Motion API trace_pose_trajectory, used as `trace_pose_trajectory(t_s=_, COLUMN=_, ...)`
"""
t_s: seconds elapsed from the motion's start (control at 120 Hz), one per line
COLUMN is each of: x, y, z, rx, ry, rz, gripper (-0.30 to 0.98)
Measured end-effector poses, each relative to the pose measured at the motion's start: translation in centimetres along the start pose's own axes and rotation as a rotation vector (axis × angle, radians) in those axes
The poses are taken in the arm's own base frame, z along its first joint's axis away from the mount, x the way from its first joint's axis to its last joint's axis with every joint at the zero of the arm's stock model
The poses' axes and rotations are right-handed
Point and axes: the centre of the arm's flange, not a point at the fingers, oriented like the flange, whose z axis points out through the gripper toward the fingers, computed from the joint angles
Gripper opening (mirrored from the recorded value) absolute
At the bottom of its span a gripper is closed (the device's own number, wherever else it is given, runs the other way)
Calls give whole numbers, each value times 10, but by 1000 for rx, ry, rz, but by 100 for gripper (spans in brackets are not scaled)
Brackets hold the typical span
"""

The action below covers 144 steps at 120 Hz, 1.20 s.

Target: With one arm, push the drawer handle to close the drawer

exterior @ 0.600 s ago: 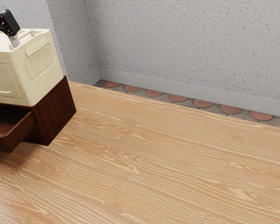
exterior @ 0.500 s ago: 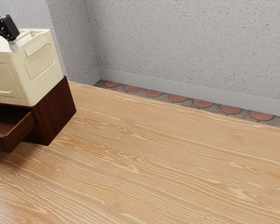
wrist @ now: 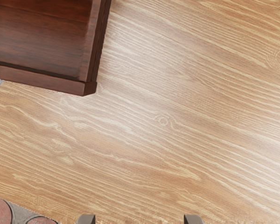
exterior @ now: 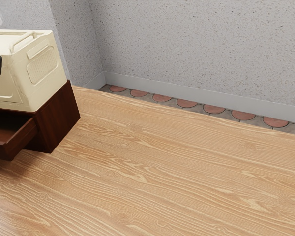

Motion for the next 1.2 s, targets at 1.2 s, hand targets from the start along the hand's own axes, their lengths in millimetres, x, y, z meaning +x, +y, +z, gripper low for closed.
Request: trace_pose_trajectory(t_s=1.2, x=-70, y=-213, z=209, rx=140, ry=-248, rz=-104, gripper=-10)
